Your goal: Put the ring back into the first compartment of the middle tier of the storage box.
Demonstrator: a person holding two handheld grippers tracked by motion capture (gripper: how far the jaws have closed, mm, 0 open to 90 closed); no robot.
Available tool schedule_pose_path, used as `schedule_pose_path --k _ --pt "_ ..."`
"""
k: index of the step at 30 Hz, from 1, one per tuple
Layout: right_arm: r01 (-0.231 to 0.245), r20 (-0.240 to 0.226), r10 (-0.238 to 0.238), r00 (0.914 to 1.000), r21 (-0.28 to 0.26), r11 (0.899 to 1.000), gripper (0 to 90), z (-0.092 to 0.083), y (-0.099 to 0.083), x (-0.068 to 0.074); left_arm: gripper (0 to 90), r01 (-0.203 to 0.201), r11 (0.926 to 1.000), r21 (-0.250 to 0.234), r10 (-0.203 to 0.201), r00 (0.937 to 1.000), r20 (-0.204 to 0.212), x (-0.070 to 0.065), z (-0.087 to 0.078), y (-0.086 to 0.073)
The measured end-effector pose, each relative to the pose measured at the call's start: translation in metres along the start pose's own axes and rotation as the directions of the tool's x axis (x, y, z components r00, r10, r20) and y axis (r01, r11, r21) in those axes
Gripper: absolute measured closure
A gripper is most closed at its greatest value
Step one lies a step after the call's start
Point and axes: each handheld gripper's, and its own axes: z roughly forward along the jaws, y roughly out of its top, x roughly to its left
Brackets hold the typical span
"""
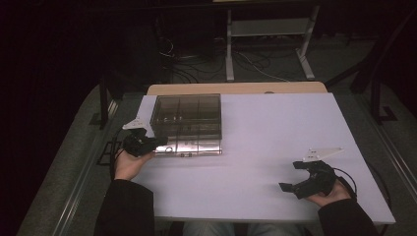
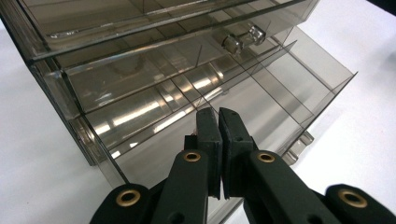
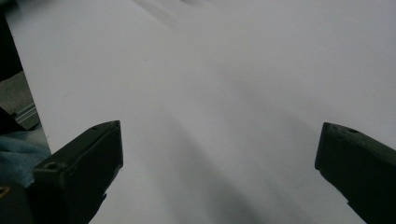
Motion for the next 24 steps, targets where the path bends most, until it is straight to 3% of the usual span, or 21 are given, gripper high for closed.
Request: schedule_pose_path --k 11,20,24 --pt "0.001 -0.002 -0.001 1.0000 0.003 1.000 0.4 0.001 0.000 0.000 87.1 -0.017 0.9986 0.051 0.018 0.9996 -0.020 -0.002 0.007 -0.002" --pt "0.001 0.000 -0.001 1.0000 0.003 1.000 0.4 0.000 0.000 0.000 86.7 -0.039 0.9930 0.111 0.042 0.9988 -0.024 -0.004 0.013 -0.002" --pt "0.000 -0.001 0.000 1.0000 0.002 1.000 0.4 0.000 0.000 0.000 84.2 -0.034 0.9935 0.109 0.035 0.9993 -0.014 -0.005 0.014 -0.002"
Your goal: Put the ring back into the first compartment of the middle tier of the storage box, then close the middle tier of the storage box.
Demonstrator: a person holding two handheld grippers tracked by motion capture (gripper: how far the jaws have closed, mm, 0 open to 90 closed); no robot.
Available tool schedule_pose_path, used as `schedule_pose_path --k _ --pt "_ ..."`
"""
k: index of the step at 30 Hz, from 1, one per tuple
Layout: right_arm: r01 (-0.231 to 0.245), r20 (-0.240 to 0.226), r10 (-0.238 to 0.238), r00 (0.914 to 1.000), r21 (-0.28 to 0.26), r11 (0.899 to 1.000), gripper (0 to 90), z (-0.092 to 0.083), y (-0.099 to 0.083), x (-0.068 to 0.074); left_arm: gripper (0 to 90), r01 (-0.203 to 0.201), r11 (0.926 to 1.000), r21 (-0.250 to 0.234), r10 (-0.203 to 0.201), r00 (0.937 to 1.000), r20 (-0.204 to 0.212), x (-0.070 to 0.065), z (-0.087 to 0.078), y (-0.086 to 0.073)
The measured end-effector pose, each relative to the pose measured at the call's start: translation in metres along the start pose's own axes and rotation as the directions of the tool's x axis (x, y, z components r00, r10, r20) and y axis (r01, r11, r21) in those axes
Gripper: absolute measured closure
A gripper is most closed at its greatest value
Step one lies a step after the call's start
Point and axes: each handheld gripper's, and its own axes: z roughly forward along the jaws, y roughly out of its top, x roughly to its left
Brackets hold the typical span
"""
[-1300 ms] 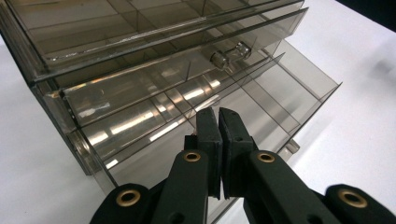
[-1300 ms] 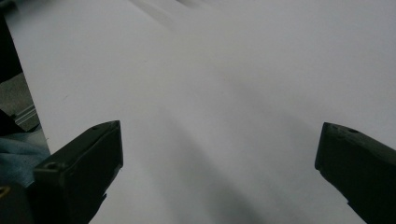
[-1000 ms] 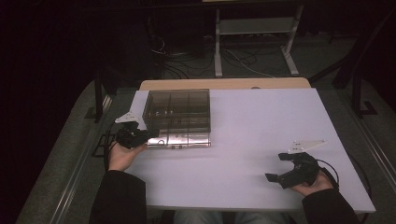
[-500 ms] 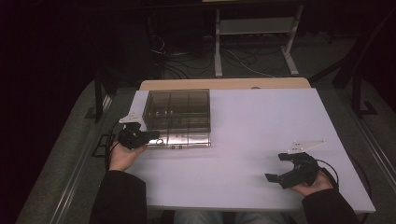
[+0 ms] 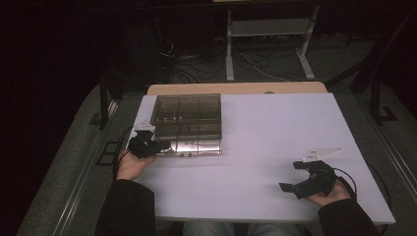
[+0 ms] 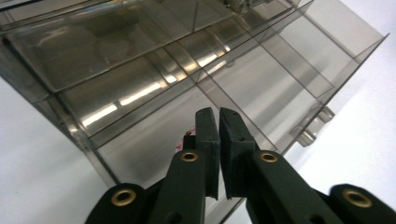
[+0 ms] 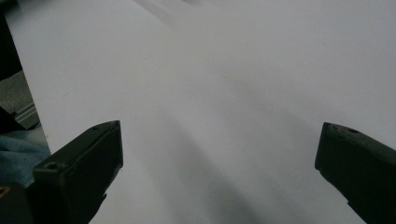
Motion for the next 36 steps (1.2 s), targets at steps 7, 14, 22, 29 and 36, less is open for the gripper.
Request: schedule_pose_path --k 7,14,22,29,36 --pt "-0.001 -0.001 0.001 1.0000 0.000 1.000 0.4 0.000 0.000 0.000 72.2 0.012 0.9996 -0.026 -0.012 0.9999 0.009 -0.002 -0.004 0.001" --pt "-0.001 0.000 0.001 1.0000 -0.001 1.000 0.4 -0.001 0.000 0.000 54.6 0.035 0.9916 -0.125 -0.030 0.9987 0.041 -0.014 -0.016 0.005" --pt "-0.003 0.002 0.003 1.0000 -0.009 1.000 0.4 -0.002 0.000 0.000 48.5 0.028 0.9847 -0.172 -0.018 0.9981 0.059 -0.029 -0.020 0.006" --pt "-0.004 0.001 0.004 1.0000 -0.007 1.000 0.4 -0.002 0.000 0.000 47.7 0.019 0.9833 -0.181 -0.006 0.9975 0.070 -0.039 -0.018 0.001" --pt "-0.003 0.000 0.003 1.0000 -0.008 1.000 0.4 -0.002 0.000 -0.001 47.1 -0.001 0.9849 -0.173 0.018 0.9950 0.098 -0.047 -0.015 -0.003"
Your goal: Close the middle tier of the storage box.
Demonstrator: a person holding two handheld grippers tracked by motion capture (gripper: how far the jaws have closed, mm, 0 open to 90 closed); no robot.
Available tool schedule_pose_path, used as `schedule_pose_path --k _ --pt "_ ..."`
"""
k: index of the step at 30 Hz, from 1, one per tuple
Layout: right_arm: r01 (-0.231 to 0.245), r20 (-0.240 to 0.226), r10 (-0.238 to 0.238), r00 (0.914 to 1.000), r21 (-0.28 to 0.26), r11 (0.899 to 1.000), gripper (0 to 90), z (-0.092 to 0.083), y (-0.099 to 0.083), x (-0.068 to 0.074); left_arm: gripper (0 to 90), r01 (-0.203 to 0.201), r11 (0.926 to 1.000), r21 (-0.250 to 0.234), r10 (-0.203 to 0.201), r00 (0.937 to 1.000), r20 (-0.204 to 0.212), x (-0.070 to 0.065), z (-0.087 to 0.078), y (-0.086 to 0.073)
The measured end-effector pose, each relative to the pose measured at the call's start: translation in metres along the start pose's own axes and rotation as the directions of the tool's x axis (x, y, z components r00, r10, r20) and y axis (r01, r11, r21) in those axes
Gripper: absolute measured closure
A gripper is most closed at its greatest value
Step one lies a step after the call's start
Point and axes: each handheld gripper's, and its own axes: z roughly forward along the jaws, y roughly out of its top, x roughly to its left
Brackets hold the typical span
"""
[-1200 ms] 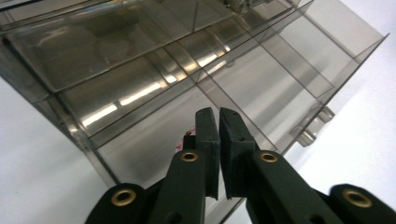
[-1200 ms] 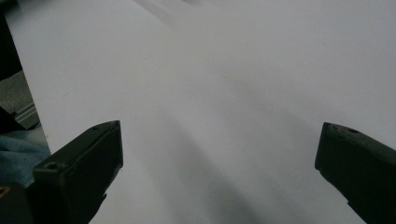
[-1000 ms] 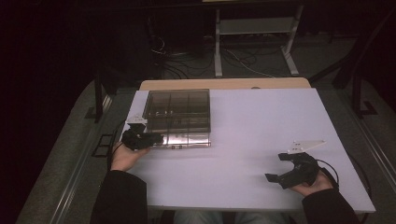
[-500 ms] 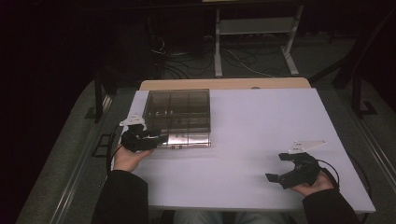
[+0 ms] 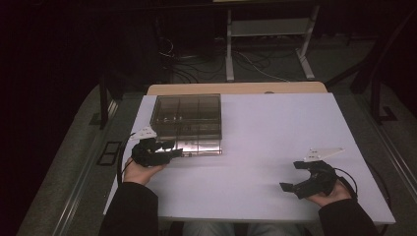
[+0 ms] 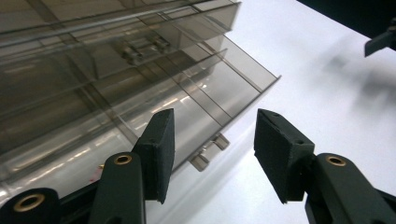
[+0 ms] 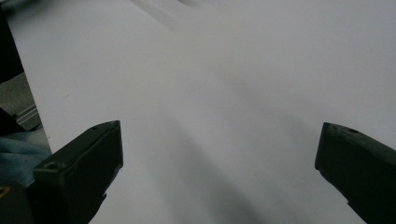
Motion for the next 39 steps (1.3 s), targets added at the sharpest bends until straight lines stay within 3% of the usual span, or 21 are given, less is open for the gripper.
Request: schedule_pose_path --k 13,28,32,39 --pt "-0.002 0.000 0.002 1.0000 0.003 1.000 0.4 0.000 0.000 0.000 47.0 -0.032 0.9988 0.036 0.031 0.9990 0.031 -0.014 0.007 -0.003" --pt "-0.003 0.000 0.003 1.0000 0.005 1.000 0.4 0.000 0.000 0.001 47.2 -0.062 0.9949 0.079 0.056 0.9956 0.075 -0.020 0.016 -0.007" --pt "-0.003 0.000 0.003 1.0000 0.007 1.000 0.4 0.001 0.000 0.000 49.4 -0.079 0.9921 0.098 0.069 0.9933 0.092 -0.022 0.018 -0.008" --pt "-0.003 -0.001 0.003 1.0000 0.008 1.000 0.4 0.000 0.000 0.001 61.1 -0.100 0.9872 0.124 0.088 0.9911 0.100 -0.022 0.021 -0.009"
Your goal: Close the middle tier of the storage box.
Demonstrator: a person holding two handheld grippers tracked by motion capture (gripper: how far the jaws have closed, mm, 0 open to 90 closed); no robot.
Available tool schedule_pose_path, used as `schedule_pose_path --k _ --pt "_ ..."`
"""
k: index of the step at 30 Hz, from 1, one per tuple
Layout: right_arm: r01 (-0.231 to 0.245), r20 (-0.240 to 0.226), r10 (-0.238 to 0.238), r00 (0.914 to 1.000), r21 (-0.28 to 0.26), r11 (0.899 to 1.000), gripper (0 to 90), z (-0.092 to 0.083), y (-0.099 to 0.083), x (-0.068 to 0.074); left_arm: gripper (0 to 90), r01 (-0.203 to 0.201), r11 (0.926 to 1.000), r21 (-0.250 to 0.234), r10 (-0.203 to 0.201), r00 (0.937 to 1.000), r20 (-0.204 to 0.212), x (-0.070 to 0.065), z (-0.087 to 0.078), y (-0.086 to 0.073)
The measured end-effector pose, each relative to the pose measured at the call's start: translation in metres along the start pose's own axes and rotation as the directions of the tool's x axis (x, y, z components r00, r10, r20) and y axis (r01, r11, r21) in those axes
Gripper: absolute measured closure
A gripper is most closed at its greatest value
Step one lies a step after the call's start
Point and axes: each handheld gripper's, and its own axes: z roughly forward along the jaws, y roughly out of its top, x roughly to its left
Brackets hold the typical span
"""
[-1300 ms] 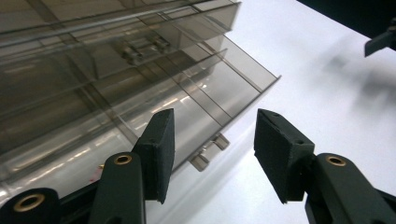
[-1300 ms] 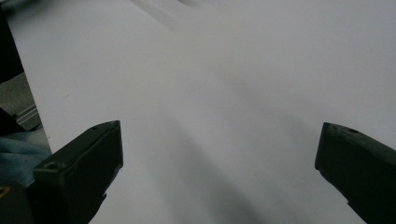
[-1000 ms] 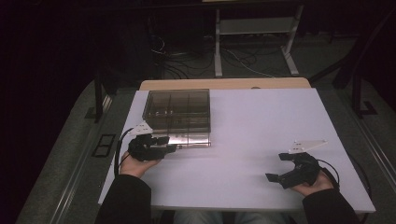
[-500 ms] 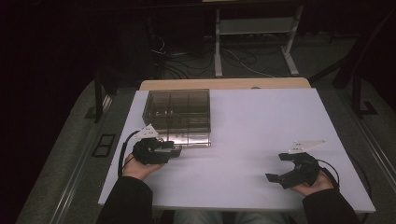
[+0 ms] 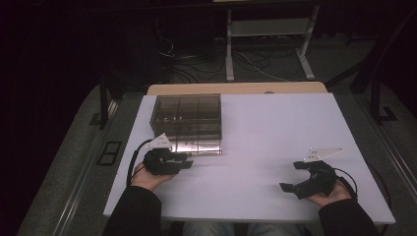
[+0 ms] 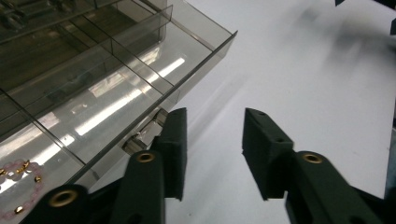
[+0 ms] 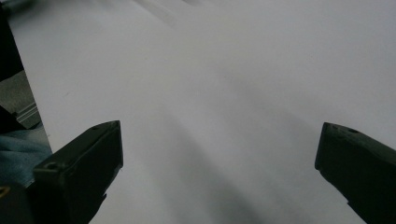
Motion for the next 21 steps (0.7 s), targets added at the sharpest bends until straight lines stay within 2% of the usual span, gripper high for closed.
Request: schedule_pose_path --k 6,9,12,17,21 --pt "0.002 0.001 -0.002 1.0000 0.000 1.000 0.4 0.000 0.000 0.000 76.6 -0.025 0.9987 0.045 0.024 0.9996 0.011 -0.001 0.006 0.000" --pt "0.001 0.002 -0.001 1.0000 -0.001 1.000 0.4 0.000 0.000 0.000 82.6 -0.041 0.9957 0.084 0.040 0.9991 0.014 -0.001 0.011 0.000" --pt "0.000 0.002 0.000 1.0000 0.000 1.000 0.4 0.000 0.000 0.000 88.5 -0.044 0.9938 0.102 0.044 0.9990 0.011 -0.002 0.013 -0.001" --pt "0.001 0.002 -0.001 1.0000 -0.001 1.000 0.4 0.000 0.000 0.000 88.7 -0.053 0.9897 0.133 0.054 0.9985 -0.005 -0.001 0.017 -0.001" --pt "0.001 0.001 -0.001 1.0000 0.000 1.000 0.4 0.000 0.000 0.000 88.7 -0.067 0.9821 0.176 0.074 0.9968 -0.029 0.000 0.022 -0.002"
